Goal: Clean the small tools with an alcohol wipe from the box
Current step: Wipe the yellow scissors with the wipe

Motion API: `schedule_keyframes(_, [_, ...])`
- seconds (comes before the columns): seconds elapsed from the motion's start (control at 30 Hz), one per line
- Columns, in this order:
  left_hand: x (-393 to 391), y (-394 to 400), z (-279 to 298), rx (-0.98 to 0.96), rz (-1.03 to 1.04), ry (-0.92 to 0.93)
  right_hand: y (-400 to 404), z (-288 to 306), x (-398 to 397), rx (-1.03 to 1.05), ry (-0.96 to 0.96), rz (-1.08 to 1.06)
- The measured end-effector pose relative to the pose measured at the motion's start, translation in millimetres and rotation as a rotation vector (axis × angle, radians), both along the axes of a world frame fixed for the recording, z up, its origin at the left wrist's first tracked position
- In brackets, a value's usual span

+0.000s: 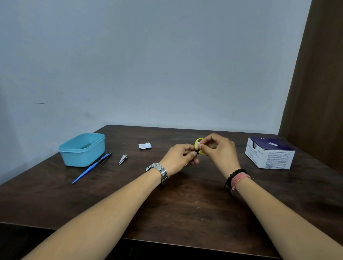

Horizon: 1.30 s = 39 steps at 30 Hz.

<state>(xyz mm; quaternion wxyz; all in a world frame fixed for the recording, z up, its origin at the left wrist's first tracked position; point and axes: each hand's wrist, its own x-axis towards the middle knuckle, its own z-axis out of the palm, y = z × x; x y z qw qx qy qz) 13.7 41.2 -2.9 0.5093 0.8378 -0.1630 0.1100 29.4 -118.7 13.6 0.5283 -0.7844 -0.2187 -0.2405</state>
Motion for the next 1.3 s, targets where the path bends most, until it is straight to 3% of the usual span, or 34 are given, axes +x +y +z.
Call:
schedule_keyframes(0.2, [3.6, 3.1, -0.8, -0.06, 0.023, 0.006, 2.2, -4.0, -0.6, -0.171, -0.048, -0.002])
schedule_keyframes(0.4, [1.3, 0.7, 0.4, -0.052, -0.001, 0.008, -6.0, 1.2, 5.1, -0.083, -0.05, -0.071])
schedule_keyframes(0.6, [2.6, 4.3, 0.6, -0.051, 0.023, -0.001, 0.1, -3.1, 2.2, -0.208, -0.035, -0.004])
schedule_keyframes(0.77, [0.2, 1.8, 1.5, -0.038, 0.018, -0.007, -8.3, -0.1, 6.6, -0.097, -0.009, -0.084])
schedule_keyframes(0.97, [1.3, 4.4, 1.8, -0.017, 0.035, -0.02, 1.1, -2.4, -0.3, -0.205, -0.042, -0.04])
schedule_keyframes(1.13, [-2.2, 1.5, 2.5, -0.009, 0.013, -0.015, -5.8, 1.0, 4.6, -0.075, -0.026, -0.14])
schedule_keyframes(1.3, [-1.2, 2.4, 2.8, 0.005, 0.029, -0.017, -1.7, -2.6, -1.1, -0.183, -0.028, -0.033])
